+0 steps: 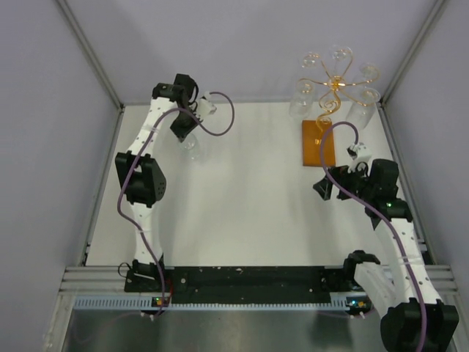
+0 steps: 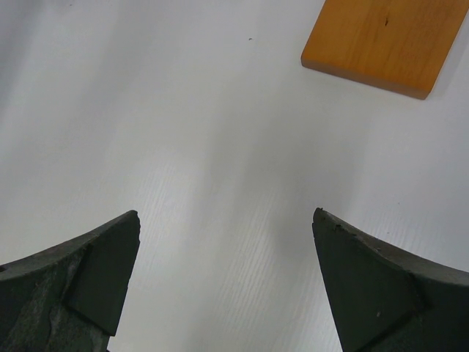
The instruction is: Take the wine glass off the wine glass rack
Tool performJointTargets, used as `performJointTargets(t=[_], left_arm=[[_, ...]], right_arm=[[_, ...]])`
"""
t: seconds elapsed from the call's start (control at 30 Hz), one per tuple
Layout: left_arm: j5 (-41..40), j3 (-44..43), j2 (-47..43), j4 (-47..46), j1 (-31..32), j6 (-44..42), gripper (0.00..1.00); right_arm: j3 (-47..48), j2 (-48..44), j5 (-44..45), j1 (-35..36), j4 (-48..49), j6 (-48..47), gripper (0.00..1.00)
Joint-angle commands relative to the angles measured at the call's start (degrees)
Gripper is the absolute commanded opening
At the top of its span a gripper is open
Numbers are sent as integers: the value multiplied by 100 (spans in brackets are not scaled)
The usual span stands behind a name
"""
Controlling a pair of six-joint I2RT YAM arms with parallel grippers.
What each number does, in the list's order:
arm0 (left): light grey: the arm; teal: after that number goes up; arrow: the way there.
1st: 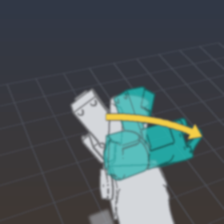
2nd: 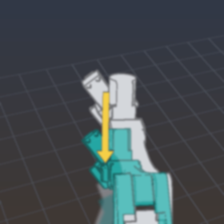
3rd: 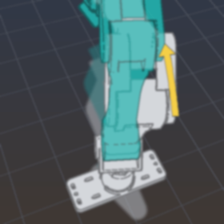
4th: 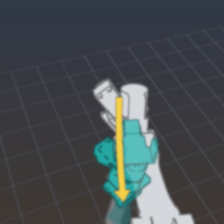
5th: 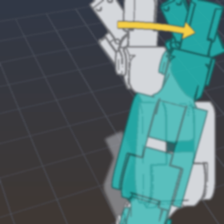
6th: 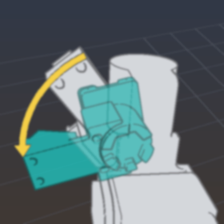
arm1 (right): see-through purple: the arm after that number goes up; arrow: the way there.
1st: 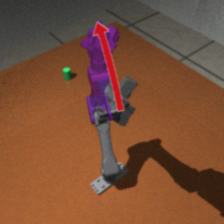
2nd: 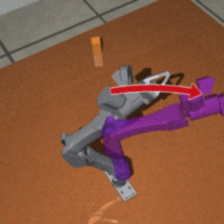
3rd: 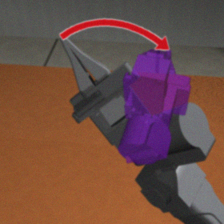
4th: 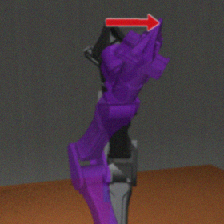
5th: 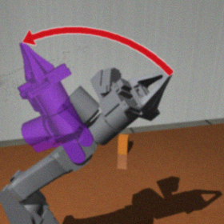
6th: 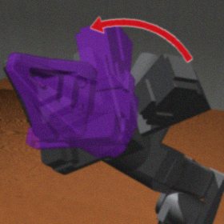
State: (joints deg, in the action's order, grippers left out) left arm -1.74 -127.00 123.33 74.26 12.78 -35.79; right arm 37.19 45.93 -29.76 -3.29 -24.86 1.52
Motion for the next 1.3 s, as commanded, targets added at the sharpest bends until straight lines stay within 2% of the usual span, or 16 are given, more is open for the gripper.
performJointTargets(t=[0.0, 0.23, 0.73, 0.77, 0.83, 0.93, 1.0, 1.1, 1.27], left_arm=[[-520, -395, 51, 159, -169, -402, 0], [-626, -695, 305, 229, -434, -771, 0], [103, -774, 842, 414, -812, -684, 0], [121, -756, 851, 397, -812, -675, 4], [147, -730, 825, 309, -812, -579, 26], [147, -651, 667, 64, -812, -438, 45], [313, -572, 526, -156, -812, -315, 53], [288, -528, 307, -385, -812, -148, 60], [350, -370, -413, -658, -785, 221, 78]], right_arm=[[245, 56, -12, -58, 368, -38, 99], [183, 12, -56, -58, 377, 15, 99], [192, -120, 31, -49, 289, -38, 99], [192, -111, 31, -49, 298, -46, 99], [201, -102, 14, -58, 307, -64, 99], [236, -32, -21, -58, 324, -108, 99], [280, 3, -48, -58, 368, -117, 99], [368, 21, -196, -58, 482, -291, 99], [508, -32, -74, -49, 1263, -258, 98]])
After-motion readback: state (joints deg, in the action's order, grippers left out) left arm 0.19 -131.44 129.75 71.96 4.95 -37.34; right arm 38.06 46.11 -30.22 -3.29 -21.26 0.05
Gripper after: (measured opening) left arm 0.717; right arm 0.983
